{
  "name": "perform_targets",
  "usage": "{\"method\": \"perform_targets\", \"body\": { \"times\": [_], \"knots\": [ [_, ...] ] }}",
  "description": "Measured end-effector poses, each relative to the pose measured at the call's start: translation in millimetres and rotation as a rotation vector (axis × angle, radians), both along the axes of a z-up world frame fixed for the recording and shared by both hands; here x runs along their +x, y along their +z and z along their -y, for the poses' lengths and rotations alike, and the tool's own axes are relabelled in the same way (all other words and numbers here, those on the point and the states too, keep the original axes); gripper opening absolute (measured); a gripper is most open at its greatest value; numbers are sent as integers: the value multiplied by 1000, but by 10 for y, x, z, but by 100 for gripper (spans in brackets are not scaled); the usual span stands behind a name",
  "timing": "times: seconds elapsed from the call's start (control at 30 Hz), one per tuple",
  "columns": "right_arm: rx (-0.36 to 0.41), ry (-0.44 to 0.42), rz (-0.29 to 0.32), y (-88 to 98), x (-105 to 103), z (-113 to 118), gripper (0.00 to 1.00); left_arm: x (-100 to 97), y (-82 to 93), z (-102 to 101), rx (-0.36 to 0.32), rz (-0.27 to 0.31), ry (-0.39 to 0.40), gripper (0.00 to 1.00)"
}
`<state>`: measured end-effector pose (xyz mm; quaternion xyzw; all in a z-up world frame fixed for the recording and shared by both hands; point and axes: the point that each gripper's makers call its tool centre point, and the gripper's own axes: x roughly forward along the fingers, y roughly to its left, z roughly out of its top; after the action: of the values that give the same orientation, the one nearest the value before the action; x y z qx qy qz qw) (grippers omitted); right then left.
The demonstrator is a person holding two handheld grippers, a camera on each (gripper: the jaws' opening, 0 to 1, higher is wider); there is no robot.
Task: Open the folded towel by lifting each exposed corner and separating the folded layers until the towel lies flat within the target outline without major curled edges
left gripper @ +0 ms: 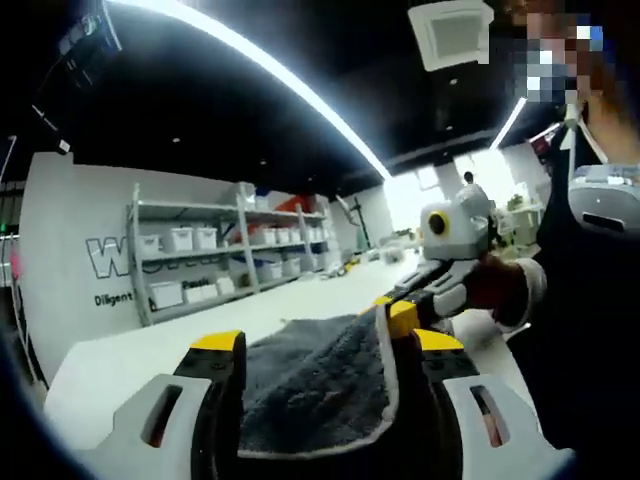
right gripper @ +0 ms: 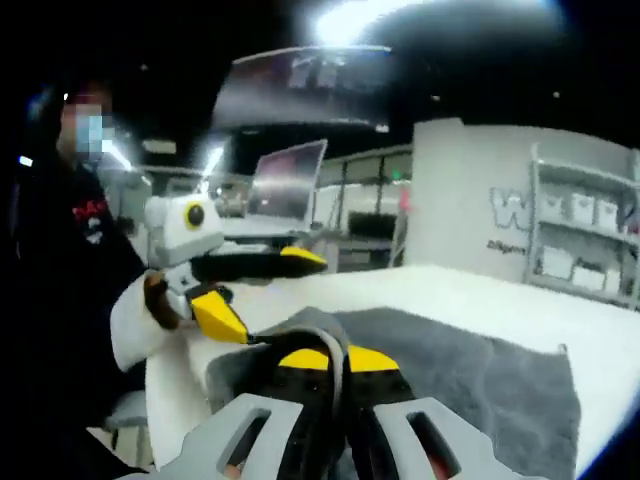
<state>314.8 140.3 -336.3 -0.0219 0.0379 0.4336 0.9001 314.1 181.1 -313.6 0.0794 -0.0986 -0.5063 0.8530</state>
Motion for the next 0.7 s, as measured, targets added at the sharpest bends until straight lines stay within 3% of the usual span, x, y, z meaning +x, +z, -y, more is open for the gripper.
{"method": "perform_targets", "body": {
  "times": [0.03, 0.1, 0.2, 0.3, 0.47, 0.57, 0.7],
  "knots": [
    [86, 28, -67, 29, -24, -6, 0, -11, -18, 13, 20, 14, -2, 63],
    [173, 42, -156, 53, -21, 25, 0, -17, -37, 35, 55, 58, 0, 62],
    [272, 41, -245, 90, 23, 93, 0, -48, -74, 85, 79, 67, -17, 61],
    [383, 54, -333, 165, 24, 151, 0, 16, -190, 85, 162, 93, 17, 59],
    [392, 82, -342, 172, -78, 139, 0, 52, -231, 88, 197, 118, 48, 58],
    [409, 111, -369, 183, -149, 90, 0, 109, -255, 59, 264, 188, 99, 55],
    [409, 125, -379, 187, -192, 67, 0, 113, -238, 62, 292, 257, 131, 44]
  ]
}}
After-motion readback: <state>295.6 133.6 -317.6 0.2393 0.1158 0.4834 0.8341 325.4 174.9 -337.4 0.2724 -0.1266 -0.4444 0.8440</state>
